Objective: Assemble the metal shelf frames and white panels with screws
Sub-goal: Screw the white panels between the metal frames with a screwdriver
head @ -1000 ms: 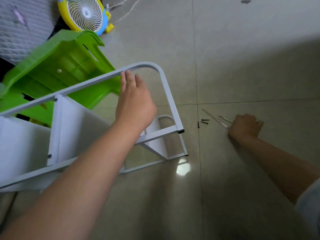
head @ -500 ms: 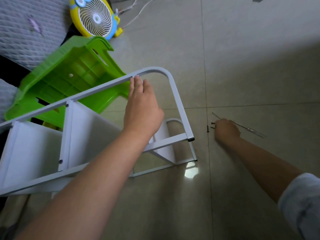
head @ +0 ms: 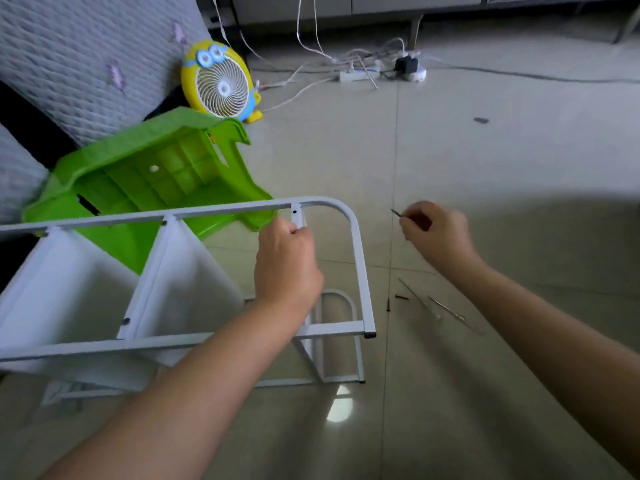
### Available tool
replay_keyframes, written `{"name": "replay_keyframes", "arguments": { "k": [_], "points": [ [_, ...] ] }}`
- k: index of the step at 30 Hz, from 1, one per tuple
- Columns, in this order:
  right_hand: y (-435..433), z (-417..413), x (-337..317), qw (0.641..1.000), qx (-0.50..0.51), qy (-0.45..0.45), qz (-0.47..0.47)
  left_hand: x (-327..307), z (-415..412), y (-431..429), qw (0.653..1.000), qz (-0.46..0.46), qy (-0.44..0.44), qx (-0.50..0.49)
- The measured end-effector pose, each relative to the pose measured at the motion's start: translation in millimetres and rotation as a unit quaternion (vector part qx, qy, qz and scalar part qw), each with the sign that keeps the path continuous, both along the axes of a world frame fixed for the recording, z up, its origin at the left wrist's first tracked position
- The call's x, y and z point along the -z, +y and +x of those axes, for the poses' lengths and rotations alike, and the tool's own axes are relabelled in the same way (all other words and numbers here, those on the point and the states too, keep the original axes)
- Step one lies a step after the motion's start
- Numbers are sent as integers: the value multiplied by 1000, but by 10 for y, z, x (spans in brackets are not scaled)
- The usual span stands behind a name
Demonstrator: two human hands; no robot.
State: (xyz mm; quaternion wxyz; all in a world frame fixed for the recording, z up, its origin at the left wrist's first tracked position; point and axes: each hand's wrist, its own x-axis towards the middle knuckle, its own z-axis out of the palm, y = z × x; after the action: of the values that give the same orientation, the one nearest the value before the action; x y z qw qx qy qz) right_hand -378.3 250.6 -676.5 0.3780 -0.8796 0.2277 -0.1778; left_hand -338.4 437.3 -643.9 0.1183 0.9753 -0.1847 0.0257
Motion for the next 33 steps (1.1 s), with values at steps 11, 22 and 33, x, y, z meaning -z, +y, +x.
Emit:
{"name": "replay_keyframes", "arguments": {
  "k": [11, 22, 33],
  "points": [
    [627, 104, -650, 953, -224, -25, -204, -137, -290, 541, 989, -23, 26, 146],
    [851, 496, -646, 922, -256, 12, -289, -224, 735, 513, 989, 15, -6, 147],
    [775, 533, -566, 898, -305, 35, -315, -144, 904, 505, 987, -54, 5, 151]
  ]
}}
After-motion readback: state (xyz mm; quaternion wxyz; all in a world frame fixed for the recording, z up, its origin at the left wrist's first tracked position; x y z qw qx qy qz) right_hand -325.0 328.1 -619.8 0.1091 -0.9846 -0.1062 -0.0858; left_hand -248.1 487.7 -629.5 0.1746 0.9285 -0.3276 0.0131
